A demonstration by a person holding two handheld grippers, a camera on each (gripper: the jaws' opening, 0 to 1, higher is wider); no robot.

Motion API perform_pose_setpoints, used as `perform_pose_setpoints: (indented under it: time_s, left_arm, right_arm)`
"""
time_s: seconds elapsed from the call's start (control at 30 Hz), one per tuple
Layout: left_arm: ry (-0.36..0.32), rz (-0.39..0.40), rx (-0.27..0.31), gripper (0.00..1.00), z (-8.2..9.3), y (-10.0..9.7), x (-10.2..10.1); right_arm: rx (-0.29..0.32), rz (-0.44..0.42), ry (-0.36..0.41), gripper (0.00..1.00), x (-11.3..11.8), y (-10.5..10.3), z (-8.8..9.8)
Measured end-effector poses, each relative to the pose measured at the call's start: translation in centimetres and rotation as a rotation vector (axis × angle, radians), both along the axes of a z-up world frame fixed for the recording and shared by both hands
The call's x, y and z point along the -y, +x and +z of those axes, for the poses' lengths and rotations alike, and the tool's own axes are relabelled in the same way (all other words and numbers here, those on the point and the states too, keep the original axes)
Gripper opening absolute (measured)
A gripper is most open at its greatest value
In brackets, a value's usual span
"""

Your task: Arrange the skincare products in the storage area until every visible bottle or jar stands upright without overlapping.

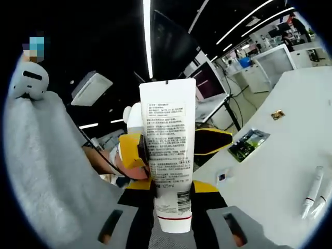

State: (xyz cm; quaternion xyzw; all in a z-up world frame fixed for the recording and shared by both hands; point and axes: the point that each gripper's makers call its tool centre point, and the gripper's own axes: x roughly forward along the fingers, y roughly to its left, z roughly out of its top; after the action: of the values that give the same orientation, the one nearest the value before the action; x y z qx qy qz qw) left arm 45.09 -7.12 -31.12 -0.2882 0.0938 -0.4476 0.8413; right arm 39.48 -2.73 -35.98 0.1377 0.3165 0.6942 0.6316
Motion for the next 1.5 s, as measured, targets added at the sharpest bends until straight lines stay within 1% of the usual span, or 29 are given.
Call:
perform_pose_setpoints:
  time_s: [0.07,0.17,0.33,0.43,0.47,0.53,0.57,0.6,0.63,0.67,0.7,0.73,0.77,0.8,0.83,0.9,0.97,1.1,1.13,1.2,1.23,1.27,1.3,1.33,1.4,1.47,1.5]
  left_arm:
    - [0.01,0.025,-0.005,0.36,-0.3,0.3,-0.1]
    - [0.024,0.044,-0.035,0.36,-1.0,0.7,-0.3]
    - [0.014,0.071,-0.029,0.36,-0.5,1.3,-0.5]
    - [0.0,0.075,-0.037,0.36,-0.4,1.3,-0.5]
    - [0.002,0.072,-0.05,0.36,-0.6,1.3,-0.4]
    - [0.022,0.066,-0.05,0.36,-1.0,1.2,-0.2]
    - [0.026,0.048,-0.068,0.36,-1.3,1.0,0.0]
    - [0.014,0.017,-0.101,0.36,-1.5,0.6,0.3]
    - [0.009,0.007,-0.104,0.37,-1.5,0.5,0.4]
    - [-0.011,-0.036,-0.121,0.38,-1.4,0.0,0.8]
    - [-0.025,-0.062,-0.131,0.38,-1.3,-0.3,0.9]
    - [-0.034,-0.086,-0.15,0.38,-1.4,-0.7,1.1]
    - [-0.03,-0.12,-0.14,0.38,-1.3,-1.2,1.4]
    - [-0.019,-0.131,-0.124,0.38,-1.3,-1.4,1.5]
    - [-0.052,-0.135,-0.121,0.38,-0.8,-1.5,1.6]
    - [-0.07,-0.153,-0.122,0.38,-0.5,-1.9,1.6]
    - [-0.084,-0.169,-0.12,0.38,-0.3,-2.2,1.7]
    - [-0.109,-0.213,-0.164,0.37,-0.5,-2.8,1.9]
    - [-0.123,-0.229,-0.19,0.37,-0.5,-3.0,2.0]
    - [-0.116,-0.217,-0.192,0.36,-0.7,-2.9,1.9]
    - [-0.109,-0.208,-0.193,0.35,-0.9,-2.8,1.8]
    - [-0.096,-0.191,-0.191,0.35,-1.1,-2.6,1.7]
    - [-0.065,-0.165,-0.176,0.34,-1.5,-2.4,1.5]
    - [-0.046,-0.156,-0.172,0.34,-1.7,-2.4,1.5]
    - [-0.03,-0.14,-0.165,0.32,-1.9,-2.3,1.3]
    - [-0.02,-0.111,-0.163,0.32,-2.0,-2.0,1.0]
    - [-0.02,-0.086,-0.164,0.31,-2.1,-1.7,0.7]
  right_arm:
    - [-0.014,-0.007,-0.021,0.22,-0.2,0.2,-0.3]
    - [-0.009,-0.015,-0.05,0.22,-0.4,0.3,-0.7]
    - [-0.009,-0.039,-0.045,0.22,-0.5,0.7,-0.3]
    - [-0.006,-0.044,-0.05,0.22,-0.3,0.8,-0.2]
    - [-0.007,-0.042,-0.059,0.22,-0.3,0.7,-0.4]
    - [-0.004,-0.04,-0.069,0.22,-0.2,0.6,-0.6]
    - [-0.007,-0.035,-0.071,0.22,-0.1,0.5,-0.7]
    - [-0.02,-0.026,-0.064,0.22,0.0,0.2,-0.7]
    - [-0.028,-0.022,-0.057,0.22,0.0,0.1,-0.7]
    - [-0.051,-0.011,-0.025,0.22,0.1,-0.2,-0.2]
    - [-0.076,-0.004,0.008,0.22,0.1,-0.5,0.3]
    - [-0.091,-0.004,0.024,0.22,0.1,-0.5,0.6]
    - [-0.094,0.0,0.046,0.22,0.2,-0.6,0.9]
    - [-0.095,0.001,0.054,0.22,0.2,-0.6,1.0]
    - [-0.092,0.017,0.065,0.22,0.5,-0.8,1.2]
    - [-0.126,0.03,0.094,0.22,0.6,-1.1,1.7]
    - [-0.143,0.039,0.106,0.22,0.8,-1.3,1.7]
    - [-0.196,0.072,0.114,0.22,1.0,-1.9,1.6]
    - [-0.204,0.081,0.112,0.22,1.0,-2.1,1.5]
    - [-0.217,0.082,0.108,0.23,1.0,-2.2,1.5]
    - [-0.21,0.071,0.104,0.23,1.0,-2.1,1.4]
    - [-0.194,0.054,0.097,0.23,1.0,-1.9,1.1]
    - [-0.178,0.041,0.088,0.23,1.0,-1.6,0.9]
    - [-0.161,0.035,0.081,0.23,0.9,-1.5,0.6]
    - [-0.145,0.023,0.078,0.23,0.8,-1.4,0.4]
    - [-0.13,0.004,0.077,0.24,0.6,-1.1,0.3]
    - [-0.117,-0.019,0.083,0.24,0.5,-0.8,0.3]
